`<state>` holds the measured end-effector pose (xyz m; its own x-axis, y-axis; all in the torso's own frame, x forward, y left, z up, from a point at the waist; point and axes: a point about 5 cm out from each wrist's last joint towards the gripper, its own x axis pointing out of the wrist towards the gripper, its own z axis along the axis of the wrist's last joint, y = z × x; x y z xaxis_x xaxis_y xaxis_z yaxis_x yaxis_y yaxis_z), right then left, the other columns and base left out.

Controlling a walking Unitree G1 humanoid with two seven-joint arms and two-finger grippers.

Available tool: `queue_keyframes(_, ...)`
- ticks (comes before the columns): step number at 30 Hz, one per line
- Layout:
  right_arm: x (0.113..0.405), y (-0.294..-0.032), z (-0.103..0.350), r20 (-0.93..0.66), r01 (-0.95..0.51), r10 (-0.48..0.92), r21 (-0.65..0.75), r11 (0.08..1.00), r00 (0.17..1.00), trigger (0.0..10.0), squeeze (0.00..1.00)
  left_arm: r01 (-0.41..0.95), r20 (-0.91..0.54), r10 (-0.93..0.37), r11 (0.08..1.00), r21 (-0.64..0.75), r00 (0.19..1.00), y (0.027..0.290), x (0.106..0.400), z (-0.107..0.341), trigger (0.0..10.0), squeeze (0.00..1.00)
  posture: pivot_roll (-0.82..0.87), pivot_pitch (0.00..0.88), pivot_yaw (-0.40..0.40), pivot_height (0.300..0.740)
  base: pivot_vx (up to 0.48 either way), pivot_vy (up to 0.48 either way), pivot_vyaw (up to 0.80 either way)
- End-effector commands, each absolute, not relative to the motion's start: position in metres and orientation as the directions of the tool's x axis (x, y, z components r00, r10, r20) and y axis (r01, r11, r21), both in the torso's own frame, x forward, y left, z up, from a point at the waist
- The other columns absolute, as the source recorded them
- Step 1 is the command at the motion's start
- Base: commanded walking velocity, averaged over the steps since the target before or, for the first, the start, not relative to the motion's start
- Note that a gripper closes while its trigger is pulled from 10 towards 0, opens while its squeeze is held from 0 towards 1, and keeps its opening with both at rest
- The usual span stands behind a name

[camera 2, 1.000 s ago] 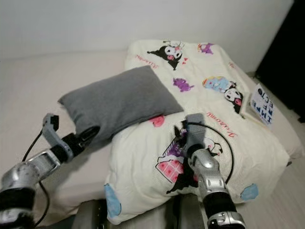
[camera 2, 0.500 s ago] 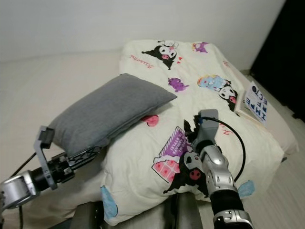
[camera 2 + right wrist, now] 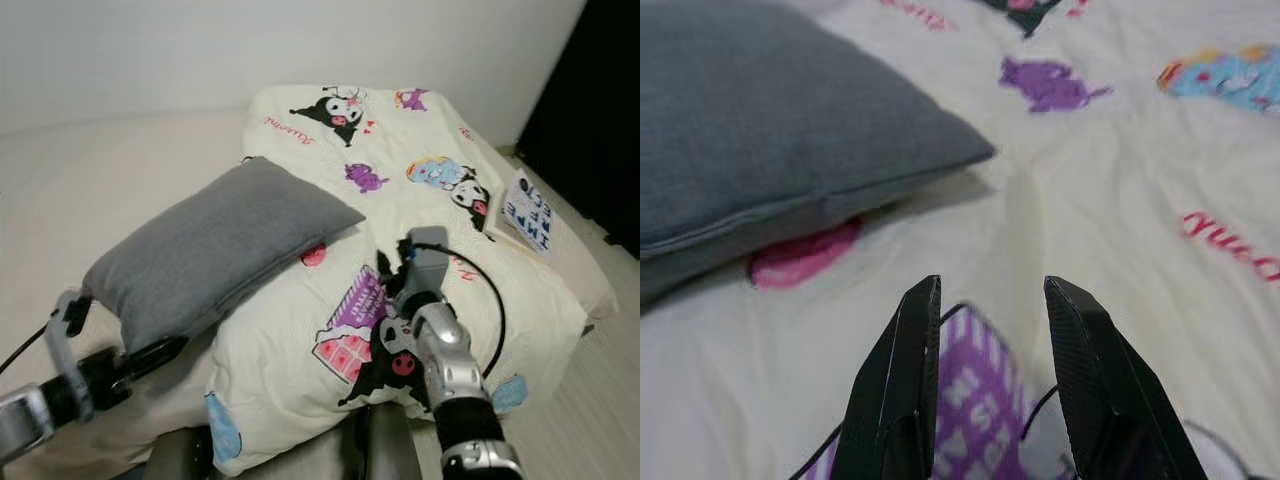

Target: Clean up the room

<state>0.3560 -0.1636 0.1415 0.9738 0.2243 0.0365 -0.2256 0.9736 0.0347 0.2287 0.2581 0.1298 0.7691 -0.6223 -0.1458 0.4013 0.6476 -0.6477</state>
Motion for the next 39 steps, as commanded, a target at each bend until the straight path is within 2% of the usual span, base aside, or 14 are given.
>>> queue_keyframes(1,0.354,-0.161,0.138,0.021,-0.237,0.237,0.027,0.971,0.971,10.0,0.00,0.428,-0.127,-0.645,0.628,-0.650,0.753,0.259,0.225,0.136,10.0,1.00,0.02,0.243,-0.038,0.577,0.000,0.000,0.00)
queue_keyframes(5,0.354,-0.160,0.136,0.011,-0.245,0.244,0.029,0.969,0.970,10.0,0.00,0.455,-0.105,-0.684,0.583,-0.673,0.722,0.265,0.216,0.142,10.0,1.00,0.02,0.242,-0.039,0.577,0.000,0.000,0.00)
queue_keyframes(9,0.354,-0.159,0.135,0.005,-0.247,0.247,0.030,0.969,0.969,10.0,0.00,0.401,-0.182,-0.637,0.655,-0.641,0.749,0.279,0.214,0.136,10.0,1.00,0.02,0.242,-0.040,0.577,0.000,0.000,0.00)
queue_keyframes(11,0.354,-0.159,0.135,0.003,-0.248,0.248,0.034,0.968,0.969,10.0,0.00,0.159,-0.356,-0.382,0.840,-0.519,0.853,0.307,0.227,0.113,10.0,1.00,0.02,0.243,-0.042,0.577,0.000,0.000,0.00)
queue_keyframes(12,0.354,-0.159,0.135,0.003,-0.248,0.248,0.034,0.968,0.969,10.0,0.00,0.159,-0.356,-0.382,0.840,-0.519,0.853,0.307,0.227,0.113,10.0,1.00,0.02,0.243,-0.042,0.577,0.000,0.000,0.00)
queue_keyframes(13,0.355,-0.158,0.135,0.002,-0.249,0.249,0.036,0.968,0.969,10.0,0.00,0.041,-0.387,-0.263,0.867,-0.496,0.884,0.318,0.233,0.105,10.0,1.00,0.02,0.243,-0.043,0.577,0.000,0.000,0.00)
queue_keyframes(14,0.355,-0.158,0.135,0.002,-0.249,0.249,0.036,0.968,0.969,10.0,0.00,0.041,-0.387,-0.263,0.867,-0.496,0.884,0.318,0.233,0.105,10.0,1.00,0.02,0.243,-0.043,0.577,0.000,0.000,0.00)
queue_keyframes(15,0.355,-0.157,0.135,0.000,-0.251,0.251,0.039,0.967,0.968,10.0,0.00,-0.070,-0.330,-0.165,0.798,-0.598,0.929,0.324,0.241,0.102,10.0,1.00,0.02,0.244,-0.042,0.577,0.000,0.000,0.00)
queue_keyframes(16,0.355,-0.156,0.135,-0.003,-0.252,0.252,0.040,0.967,0.968,10.0,0.00,-0.070,-0.278,-0.171,0.725,-0.685,0.945,0.322,0.243,0.102,10.0,1.00,0.02,0.244,-0.042,0.577,0.000,0.000,0.00)
queue_keyframes(18,0.355,-0.156,0.135,-0.003,-0.252,0.252,0.040,0.967,0.968,10.0,0.00,-0.070,-0.278,-0.171,0.725,-0.685,0.945,0.322,0.243,0.102,10.0,1.00,0.02,0.244,-0.042,0.577,0.000,0.000,0.00)
queue_keyframes(22,0.354,-0.154,0.134,-0.008,-0.258,0.258,0.045,0.965,0.966,10.0,0.00,-0.011,-0.098,-0.160,0.473,-0.881,0.982,0.319,0.244,0.101,10.0,1.00,0.01,0.243,-0.038,0.577,0.000,0.000,0.00)
queue_keyframes(25,0.354,-0.154,0.134,-0.010,-0.259,0.260,0.045,0.965,0.966,10.0,0.00,0.045,-0.013,-0.144,0.390,-0.920,0.990,0.320,0.243,0.104,10.0,1.00,0.01,0.243,-0.038,0.577,0.000,0.000,0.00)
queue_keyframes(34,0.354,-0.154,0.134,-0.012,-0.261,0.262,0.045,0.964,0.965,10.0,0.00,0.060,0.011,-0.144,0.344,-0.937,0.990,0.318,0.246,0.104,10.0,1.00,0.01,0.245,-0.044,0.577,0.000,0.000,0.00)
queue_keyframes(39,0.355,-0.153,0.134,-0.015,-0.263,0.264,0.045,0.964,0.964,10.0,0.00,0.035,-0.041,-0.188,0.383,-0.923,0.981,0.304,0.253,0.099,10.0,1.00,0.01,0.247,-0.046,0.577,0.000,0.000,0.00)
